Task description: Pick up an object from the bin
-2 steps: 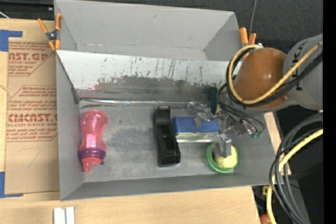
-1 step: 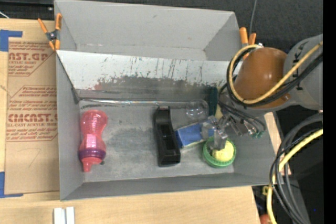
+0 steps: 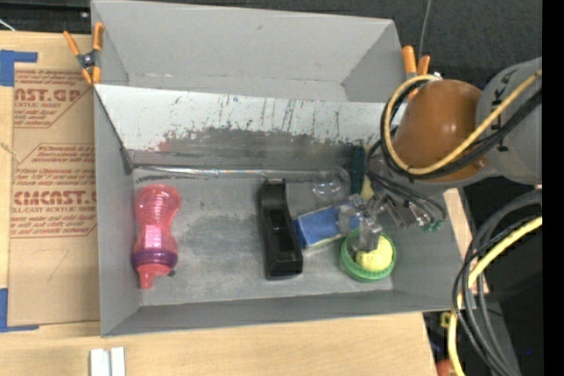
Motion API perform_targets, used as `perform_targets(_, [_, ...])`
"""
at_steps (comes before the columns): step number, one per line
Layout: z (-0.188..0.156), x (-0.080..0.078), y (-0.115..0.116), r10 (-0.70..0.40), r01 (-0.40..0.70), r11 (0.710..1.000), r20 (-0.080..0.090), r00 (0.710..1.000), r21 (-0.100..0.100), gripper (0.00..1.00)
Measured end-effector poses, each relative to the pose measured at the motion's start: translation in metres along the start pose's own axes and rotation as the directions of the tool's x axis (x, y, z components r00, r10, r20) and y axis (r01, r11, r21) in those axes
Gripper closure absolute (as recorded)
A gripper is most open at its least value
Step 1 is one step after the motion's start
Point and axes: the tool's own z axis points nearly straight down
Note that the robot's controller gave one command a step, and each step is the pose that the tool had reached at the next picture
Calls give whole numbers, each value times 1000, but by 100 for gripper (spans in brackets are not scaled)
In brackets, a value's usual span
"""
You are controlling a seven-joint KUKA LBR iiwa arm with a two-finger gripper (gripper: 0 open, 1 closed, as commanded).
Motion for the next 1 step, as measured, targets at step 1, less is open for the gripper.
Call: perform_targets(1, [17, -14, 16, 3, -4, 1000, 17, 1000, 14, 100])
